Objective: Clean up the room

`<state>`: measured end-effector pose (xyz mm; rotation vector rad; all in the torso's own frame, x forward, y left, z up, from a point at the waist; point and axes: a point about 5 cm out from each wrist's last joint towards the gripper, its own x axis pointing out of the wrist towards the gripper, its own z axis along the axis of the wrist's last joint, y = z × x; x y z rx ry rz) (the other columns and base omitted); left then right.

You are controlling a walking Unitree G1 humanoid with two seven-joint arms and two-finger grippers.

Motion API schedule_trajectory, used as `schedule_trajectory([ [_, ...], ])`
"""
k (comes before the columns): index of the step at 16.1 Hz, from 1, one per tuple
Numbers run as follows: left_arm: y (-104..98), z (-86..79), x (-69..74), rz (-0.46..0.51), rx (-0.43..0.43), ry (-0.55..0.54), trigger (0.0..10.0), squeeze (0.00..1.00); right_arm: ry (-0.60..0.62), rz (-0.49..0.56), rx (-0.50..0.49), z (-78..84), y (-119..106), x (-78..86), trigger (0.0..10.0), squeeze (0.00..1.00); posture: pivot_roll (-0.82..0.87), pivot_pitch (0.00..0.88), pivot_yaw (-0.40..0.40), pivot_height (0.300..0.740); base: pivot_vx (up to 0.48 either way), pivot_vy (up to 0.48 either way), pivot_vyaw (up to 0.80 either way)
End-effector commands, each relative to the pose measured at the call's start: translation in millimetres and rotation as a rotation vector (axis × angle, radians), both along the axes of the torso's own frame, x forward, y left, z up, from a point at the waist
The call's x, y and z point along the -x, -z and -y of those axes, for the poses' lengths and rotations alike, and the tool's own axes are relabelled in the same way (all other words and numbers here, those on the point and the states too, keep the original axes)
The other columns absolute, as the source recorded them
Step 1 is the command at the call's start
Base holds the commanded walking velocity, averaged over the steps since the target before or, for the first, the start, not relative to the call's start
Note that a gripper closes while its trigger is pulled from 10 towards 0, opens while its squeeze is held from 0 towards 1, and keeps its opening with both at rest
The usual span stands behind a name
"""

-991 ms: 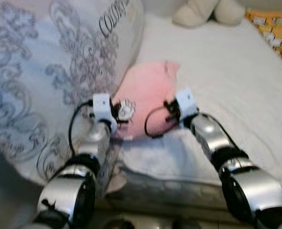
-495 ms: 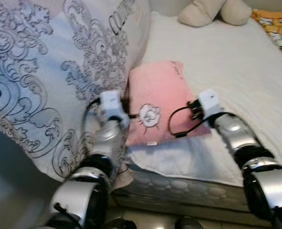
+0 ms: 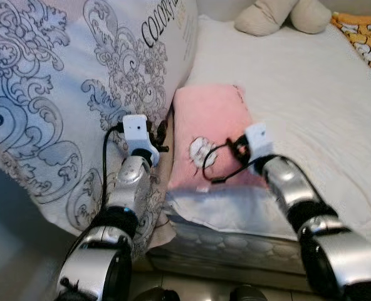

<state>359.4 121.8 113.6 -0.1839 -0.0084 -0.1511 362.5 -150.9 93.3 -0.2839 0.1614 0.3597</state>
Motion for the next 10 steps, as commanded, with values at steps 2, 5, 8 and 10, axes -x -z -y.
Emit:
schedule_trajectory([
  [2,-17.2,-7.8,10.2,0.122,-0.062,0.005,10.0,0.0,0.015,0.218,-0.007,1.3,-32.1,-3.0,10.0,0.0,-0.15,0.036,0.098,0.74,0.0,0.0,0.0],
  [5,-20.1,0.1,35.9,0.207,-0.166,0.05,10.0,0.0,0.108,0.371,-0.015,18.9,-40.7,16.9,10.0,0.0,-0.14,0.0,0.107,0.74,0.0,0.0,0.0],
  [8,-8.0,-1.4,61.3,0.156,-0.16,0.045,10.0,0.0,0.307,0.314,-0.031,51.9,-16.4,34.6,10.0,0.0,-0.13,0.0,0.131,0.74,0.0,0.0,0.0],
  [10,-7.5,-3.5,71.6,0.137,-0.177,0.044,10.0,0.0,0.434,0.189,-0.089,71.3,6.3,36.7,10.0,0.0,-0.1,0.023,0.149,0.74,0.0,0.0,0.0],
])
